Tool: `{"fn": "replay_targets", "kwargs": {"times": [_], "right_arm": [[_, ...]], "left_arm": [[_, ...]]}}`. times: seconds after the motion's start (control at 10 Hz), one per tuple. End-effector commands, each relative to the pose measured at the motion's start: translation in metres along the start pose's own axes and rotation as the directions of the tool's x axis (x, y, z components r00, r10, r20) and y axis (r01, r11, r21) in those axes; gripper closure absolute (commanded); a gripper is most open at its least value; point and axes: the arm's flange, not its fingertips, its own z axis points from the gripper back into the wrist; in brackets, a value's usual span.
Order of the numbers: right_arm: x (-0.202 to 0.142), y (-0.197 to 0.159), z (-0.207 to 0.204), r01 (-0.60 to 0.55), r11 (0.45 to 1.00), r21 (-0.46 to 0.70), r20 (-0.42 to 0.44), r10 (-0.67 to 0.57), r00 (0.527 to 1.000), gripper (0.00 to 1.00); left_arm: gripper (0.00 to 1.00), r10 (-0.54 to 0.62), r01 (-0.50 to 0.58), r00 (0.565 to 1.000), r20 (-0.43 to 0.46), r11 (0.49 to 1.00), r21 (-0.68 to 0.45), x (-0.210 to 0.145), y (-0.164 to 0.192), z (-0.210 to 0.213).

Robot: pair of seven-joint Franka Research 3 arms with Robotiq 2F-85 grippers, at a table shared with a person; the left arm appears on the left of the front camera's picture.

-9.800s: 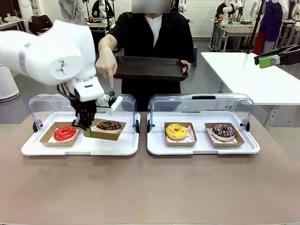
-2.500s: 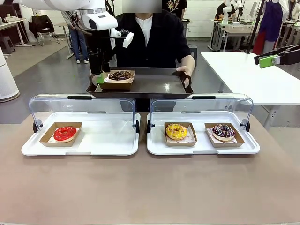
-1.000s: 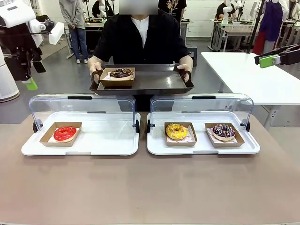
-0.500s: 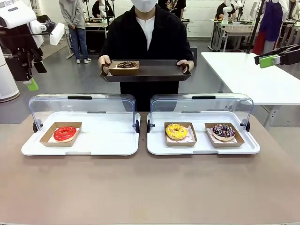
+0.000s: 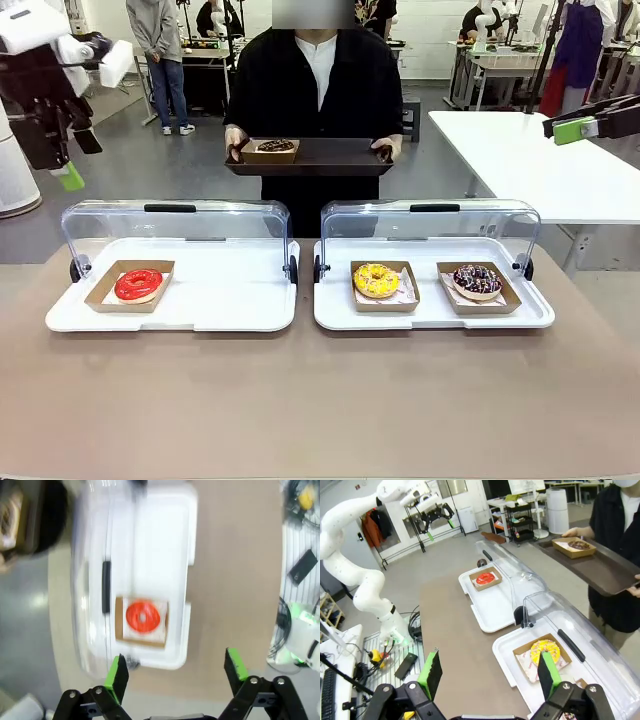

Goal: Provide the desired donut to the person.
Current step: Pick up and lift the Paper togo box containing the Donut pointed at by the person.

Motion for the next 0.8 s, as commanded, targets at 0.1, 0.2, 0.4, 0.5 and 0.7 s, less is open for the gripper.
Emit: {"fn": "replay_targets", "kwargs": {"times": [0.1,0.2,0.4,0.5,0.7], "right_arm": [[0.001,-0.001,-0.002,-0.010,1.000,0.012,0.030,0.010,1.000,0.00],[0.001,-0.001,-0.002,-0.010,1.000,0.012,0.030,0.010,1.000,0.00],[0.001,-0.001,-0.002,-0.010,1.000,0.012,0.030,0.010,1.000,0.00],[0.001,-0.001,-0.002,-0.010,1.000,0.012,0.030,0.010,1.000,0.00],[0.001,-0.001,-0.002,-0.010,1.000,0.012,0.030,0.010,1.000,0.00]], "left_arm": [[0.00,0.033,0.009,0.866,0.498,0.997,-0.082,-0.081,0.031,0.017],[0.00,0.025,-0.002,0.813,0.581,0.999,-0.041,-0.105,0.033,0.016],[0.00,0.052,-0.065,0.760,0.647,0.998,-0.004,-0.151,0.025,0.001],[0.00,0.079,-0.106,0.737,0.671,0.994,0.000,-0.175,0.020,-0.007],[0.00,0.137,-0.178,0.719,0.682,0.984,-0.009,-0.222,0.013,-0.021]]}}
